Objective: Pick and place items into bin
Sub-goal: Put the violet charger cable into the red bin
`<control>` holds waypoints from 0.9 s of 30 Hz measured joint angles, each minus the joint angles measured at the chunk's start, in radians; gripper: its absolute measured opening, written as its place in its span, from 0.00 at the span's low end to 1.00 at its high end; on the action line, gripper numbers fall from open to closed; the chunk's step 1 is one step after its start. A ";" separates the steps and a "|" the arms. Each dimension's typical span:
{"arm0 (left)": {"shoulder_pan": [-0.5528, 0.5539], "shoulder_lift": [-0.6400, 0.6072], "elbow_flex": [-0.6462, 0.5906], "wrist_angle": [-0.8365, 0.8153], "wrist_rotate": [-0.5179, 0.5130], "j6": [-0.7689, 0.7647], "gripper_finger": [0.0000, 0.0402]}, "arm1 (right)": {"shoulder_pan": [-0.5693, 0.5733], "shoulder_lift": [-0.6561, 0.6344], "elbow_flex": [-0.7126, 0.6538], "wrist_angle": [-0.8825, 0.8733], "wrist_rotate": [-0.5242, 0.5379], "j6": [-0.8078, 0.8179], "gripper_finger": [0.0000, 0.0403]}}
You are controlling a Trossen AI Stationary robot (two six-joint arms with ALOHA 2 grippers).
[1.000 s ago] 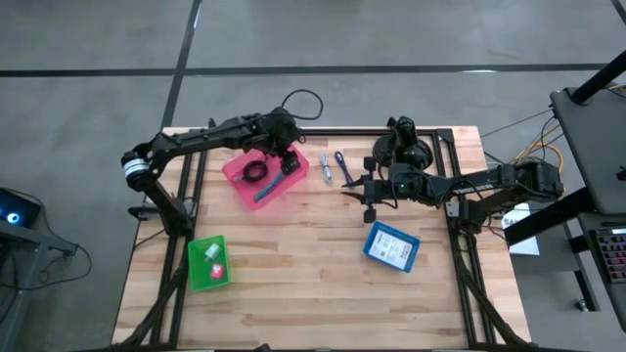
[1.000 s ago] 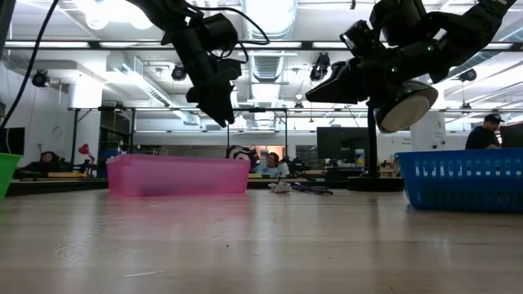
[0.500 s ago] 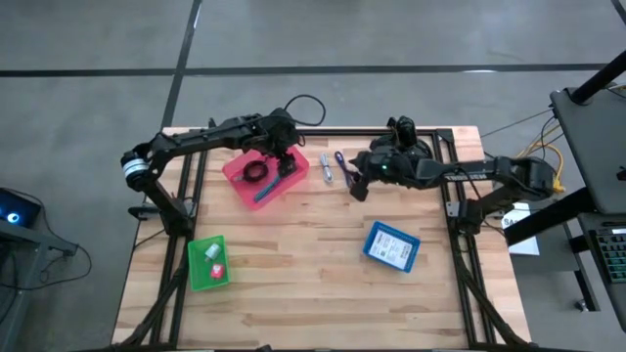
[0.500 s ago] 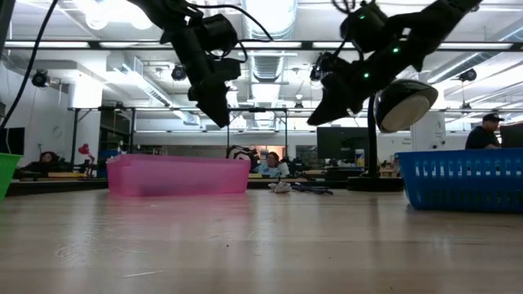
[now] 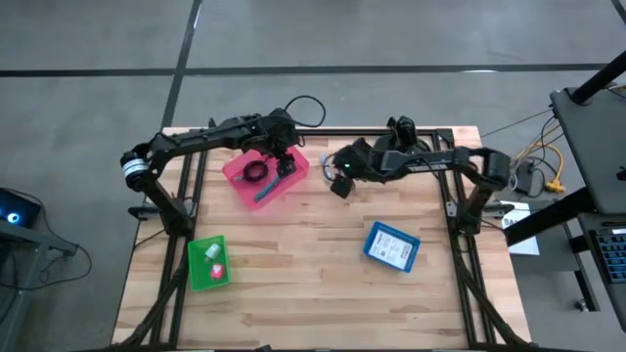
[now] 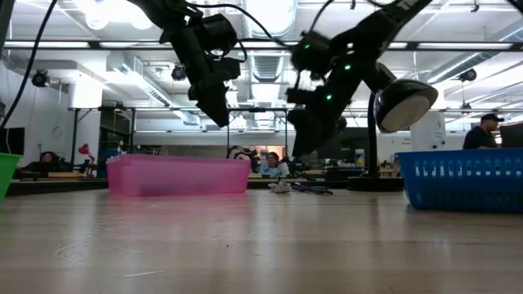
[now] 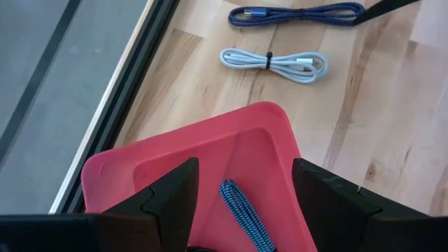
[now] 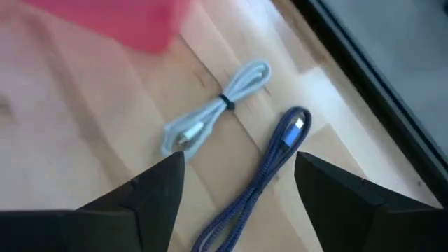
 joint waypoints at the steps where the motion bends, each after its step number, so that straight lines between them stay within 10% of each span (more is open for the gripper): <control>1: 0.000 0.000 0.000 -0.001 0.000 0.000 0.53 | -0.001 0.027 0.030 -0.041 0.002 0.003 0.65; 20: 0.000 -0.001 -0.003 -0.083 0.000 -0.010 0.53 | -0.044 0.261 0.258 -0.366 -0.007 -0.012 0.59; 27: 0.000 -0.001 -0.003 -0.088 0.000 -0.010 0.53 | -0.140 0.244 0.256 -0.366 -0.243 -0.029 0.56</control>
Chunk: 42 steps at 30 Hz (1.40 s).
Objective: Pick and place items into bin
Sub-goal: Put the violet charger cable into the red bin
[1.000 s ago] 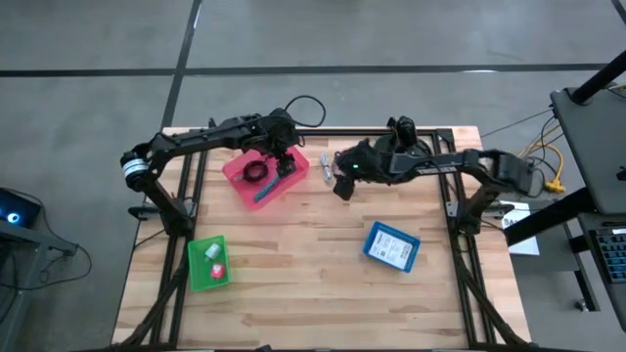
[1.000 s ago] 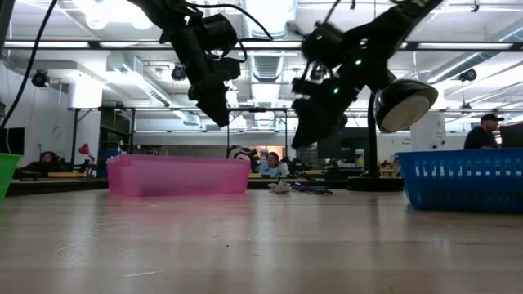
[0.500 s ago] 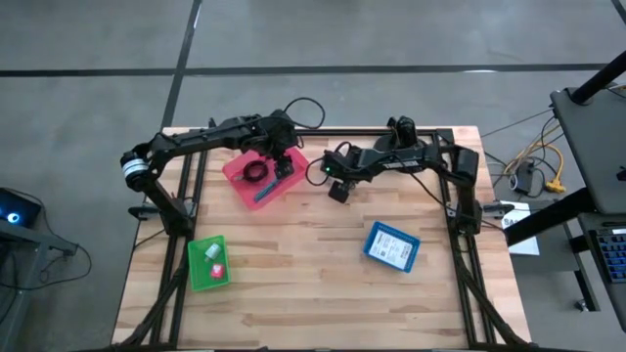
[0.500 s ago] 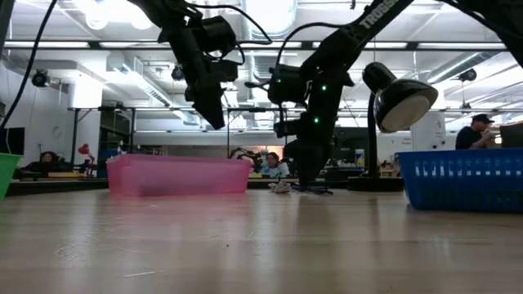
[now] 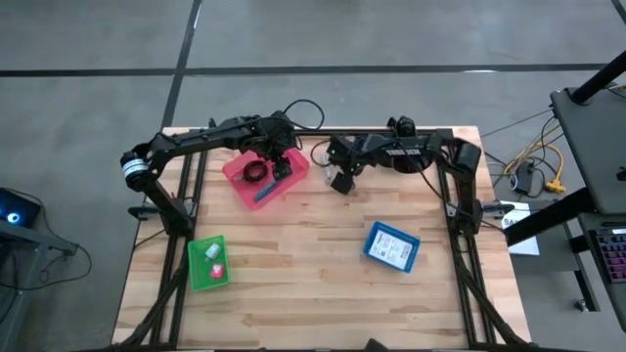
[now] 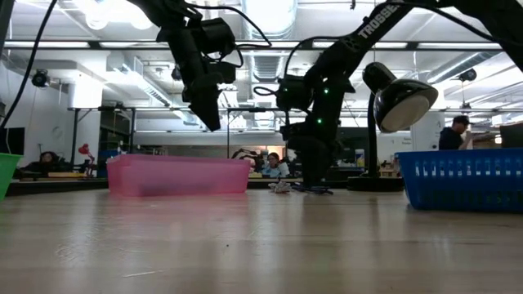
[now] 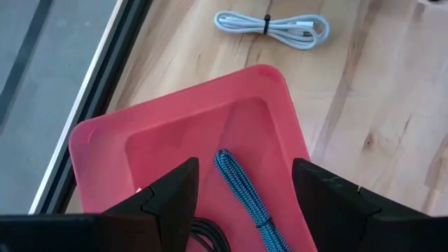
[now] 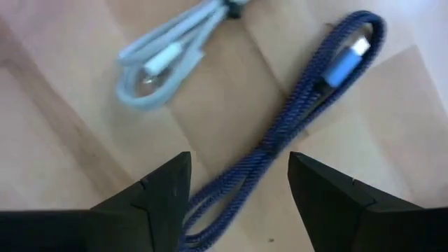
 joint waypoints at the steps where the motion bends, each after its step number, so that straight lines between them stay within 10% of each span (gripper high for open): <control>1: 0.000 0.000 0.000 -0.002 0.000 0.000 0.53 | -0.010 0.000 0.000 0.001 -0.007 0.001 0.56; 27: 0.000 0.000 -0.005 -0.017 0.000 0.001 0.53 | -0.023 0.007 -0.039 -0.002 -0.021 -0.042 0.54; 42: 0.000 0.000 -0.005 -0.016 0.000 0.001 0.53 | -0.021 0.029 -0.018 -0.001 -0.029 -0.078 0.24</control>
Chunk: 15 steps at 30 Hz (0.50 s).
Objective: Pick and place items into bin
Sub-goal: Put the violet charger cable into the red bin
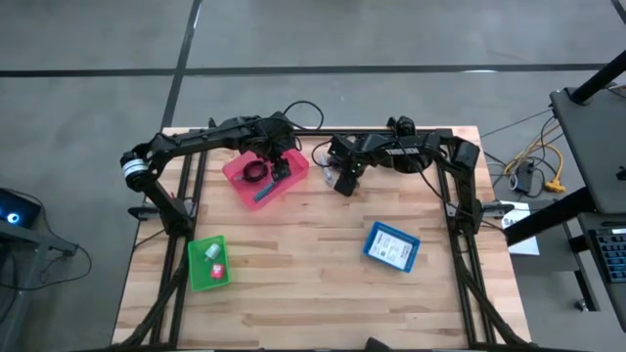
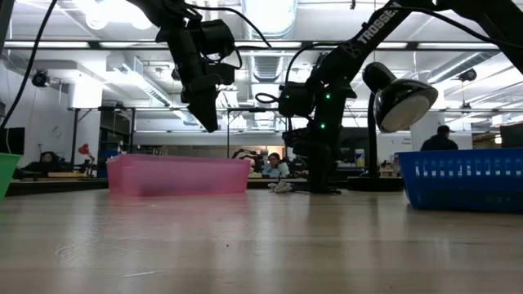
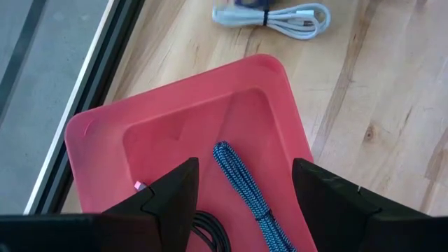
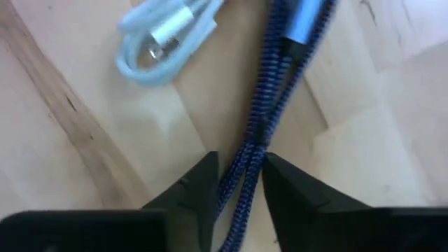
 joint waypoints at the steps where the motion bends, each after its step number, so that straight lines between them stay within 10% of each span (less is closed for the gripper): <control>1: 0.000 0.000 -0.001 0.000 0.000 0.000 0.53 | 0.000 0.000 0.001 0.004 -0.001 -0.012 0.21; 15: 0.000 -0.015 -0.001 -0.035 0.000 -0.001 0.53 | 0.004 -0.005 -0.008 0.017 0.010 -0.049 0.04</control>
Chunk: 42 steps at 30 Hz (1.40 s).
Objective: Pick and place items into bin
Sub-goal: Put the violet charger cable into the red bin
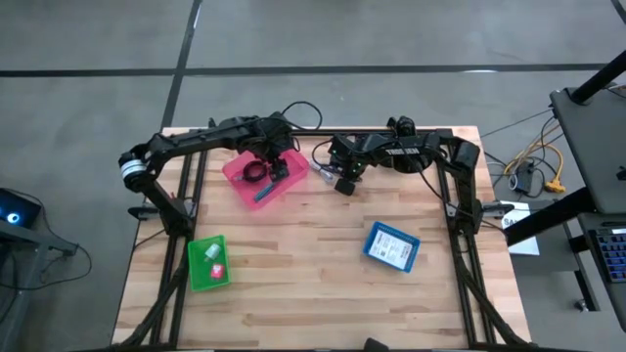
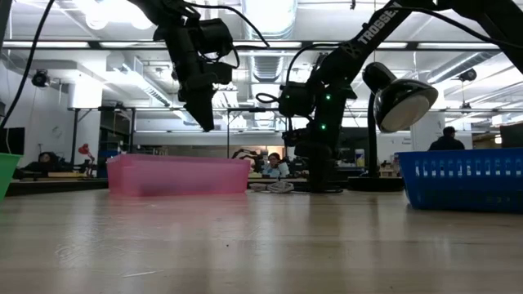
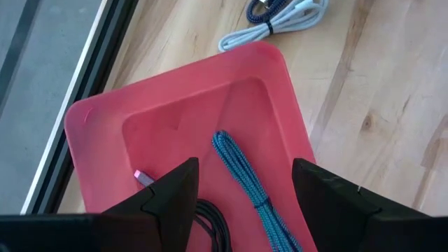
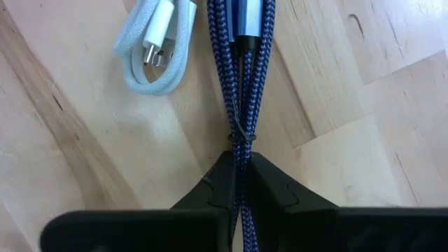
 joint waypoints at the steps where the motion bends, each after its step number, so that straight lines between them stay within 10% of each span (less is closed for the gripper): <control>1: 0.000 -0.002 0.000 -0.004 0.000 0.000 0.53 | 0.000 -0.005 -0.001 -0.002 0.002 -0.002 0.04; 31: -0.008 -0.227 -0.021 -0.060 0.037 0.010 0.53 | 0.202 -0.192 -0.028 0.122 -0.012 -0.078 0.03; 42: -0.015 -0.345 -0.213 0.054 0.040 0.032 0.53 | 0.259 -0.206 -0.170 0.251 0.033 -0.023 0.03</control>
